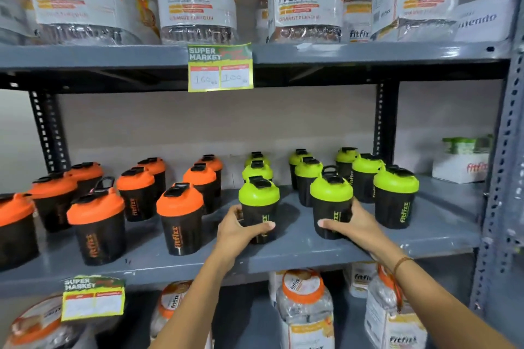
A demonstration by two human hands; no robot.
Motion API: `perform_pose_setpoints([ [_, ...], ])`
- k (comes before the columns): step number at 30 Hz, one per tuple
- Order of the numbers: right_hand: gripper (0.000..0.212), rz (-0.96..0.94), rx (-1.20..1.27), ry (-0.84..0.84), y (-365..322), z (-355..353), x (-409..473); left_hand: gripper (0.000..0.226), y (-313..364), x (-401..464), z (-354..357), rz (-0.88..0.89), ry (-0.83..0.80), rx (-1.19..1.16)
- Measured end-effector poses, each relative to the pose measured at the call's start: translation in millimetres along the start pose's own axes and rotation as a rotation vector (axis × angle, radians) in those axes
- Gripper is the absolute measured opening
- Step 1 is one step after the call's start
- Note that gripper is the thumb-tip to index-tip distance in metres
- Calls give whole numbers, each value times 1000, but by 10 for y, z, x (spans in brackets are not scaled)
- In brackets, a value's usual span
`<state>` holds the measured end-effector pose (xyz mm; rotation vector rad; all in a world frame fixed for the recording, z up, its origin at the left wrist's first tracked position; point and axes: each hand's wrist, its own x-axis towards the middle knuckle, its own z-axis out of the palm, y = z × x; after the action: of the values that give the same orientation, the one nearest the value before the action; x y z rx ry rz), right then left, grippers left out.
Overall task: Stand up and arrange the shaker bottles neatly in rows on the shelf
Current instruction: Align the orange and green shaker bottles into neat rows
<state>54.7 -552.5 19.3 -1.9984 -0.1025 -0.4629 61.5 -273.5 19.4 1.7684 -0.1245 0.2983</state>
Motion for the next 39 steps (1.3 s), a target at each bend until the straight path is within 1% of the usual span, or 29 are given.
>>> perform_pose_setpoints([
  [2,77,-16,20,8,-2,6,-18,60,-6,-15,-19,1,-61,-33],
  [5,79,-19,36,-3,-13,2,-22,65,-10,-22,-36,15,-122,-40],
  [7,79,-13,47,-14,-14,-4,-19,68,-18,-23,-42,19,-141,-38],
  [13,78,0,48,-51,-45,-29,-27,68,-45,-9,-40,41,-154,-28],
  [16,83,-10,79,-76,-31,-43,-25,74,-58,5,-24,39,-144,-44],
  [18,91,-20,49,-78,-31,-44,-20,80,-55,4,-25,30,-135,-42],
  [21,103,-25,69,-73,-47,-69,-50,95,-39,-3,-24,52,-110,-54],
  [22,101,-47,97,-39,-54,-88,-98,100,-19,-24,-19,68,-67,-80],
  [23,94,-81,105,36,-44,-115,-162,102,14,-67,-11,95,11,-101],
  [24,85,-136,83,156,-27,-150,-236,96,49,-137,0,144,124,-101],
  [26,67,-259,1,455,28,-264,-384,73,90,-328,64,310,409,-22],
  [27,61,-303,-31,595,67,-346,-427,60,103,-437,128,422,511,33],
  [28,60,-309,-69,711,116,-441,-432,48,130,-550,229,539,539,89],
  [29,66,-293,-103,790,146,-546,-419,38,156,-657,362,647,490,146],
  [30,74,-249,-132,820,204,-642,-375,31,189,-742,516,726,393,189],
  [31,85,-195,-150,801,274,-729,-316,27,213,-784,675,746,284,217],
  [32,97,-125,-150,738,330,-806,-264,31,241,-785,826,704,188,244],
  [33,109,-50,-140,651,403,-872,-201,44,278,-747,962,622,118,281],
  [34,119,13,-138,559,452,-922,-148,62,302,-669,1080,521,66,329],
  [35,125,48,-152,482,498,-962,-97,79,326,-579,1175,415,18,378],
  [36,126,62,-180,427,539,-988,-55,88,345,-485,1240,315,-35,417],
  [37,121,57,-204,392,579,-1010,-11,92,360,-399,1295,231,-81,434],
  [39,105,48,-229,357,616,-1024,34,89,356,-285,1350,135,-111,430],
])
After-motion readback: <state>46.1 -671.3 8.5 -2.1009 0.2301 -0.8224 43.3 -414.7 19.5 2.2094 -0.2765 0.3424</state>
